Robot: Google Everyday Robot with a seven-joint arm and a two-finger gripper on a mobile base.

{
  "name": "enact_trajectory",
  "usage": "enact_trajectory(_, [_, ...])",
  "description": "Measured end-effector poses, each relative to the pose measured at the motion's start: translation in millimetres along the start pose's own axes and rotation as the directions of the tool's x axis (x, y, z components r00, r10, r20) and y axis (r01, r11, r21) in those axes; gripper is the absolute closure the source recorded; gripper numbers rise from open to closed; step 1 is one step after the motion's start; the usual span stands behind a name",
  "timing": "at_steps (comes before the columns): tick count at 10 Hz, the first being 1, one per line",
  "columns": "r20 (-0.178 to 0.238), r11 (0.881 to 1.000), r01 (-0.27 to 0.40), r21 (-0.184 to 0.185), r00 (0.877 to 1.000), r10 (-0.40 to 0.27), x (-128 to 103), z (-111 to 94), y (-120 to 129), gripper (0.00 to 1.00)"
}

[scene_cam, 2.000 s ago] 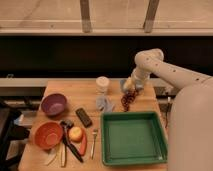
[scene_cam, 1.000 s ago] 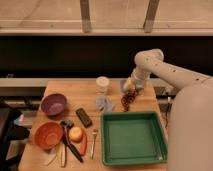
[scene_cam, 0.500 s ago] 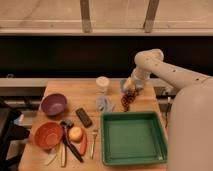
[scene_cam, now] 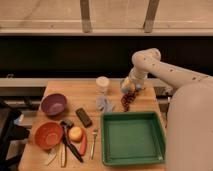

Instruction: Stack bowls into tray

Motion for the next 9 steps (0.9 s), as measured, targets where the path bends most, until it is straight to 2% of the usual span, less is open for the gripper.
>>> enact_trajectory(3, [0.002, 0.995, 0.099, -0.027, 0.995, -0.099, -6, -2, 45, 0.26])
enact_trajectory(5, [0.009, 0.976, 0.212, -0.052, 0.977, -0.212, -7, -5, 96, 0.26])
enact_trajectory(6, [0.011, 0.957, 0.284, -0.062, 0.959, -0.284, -6, -7, 127, 0.26])
enact_trajectory(7, [0.013, 0.923, 0.378, -0.075, 0.926, -0.378, 2, -10, 166, 0.26])
enact_trajectory(8, [0.014, 0.895, 0.44, -0.08, 0.898, -0.44, 9, -12, 192, 0.26])
enact_trajectory(9, [0.011, 0.86, 0.503, -0.089, 0.864, -0.504, 17, -12, 220, 0.26])
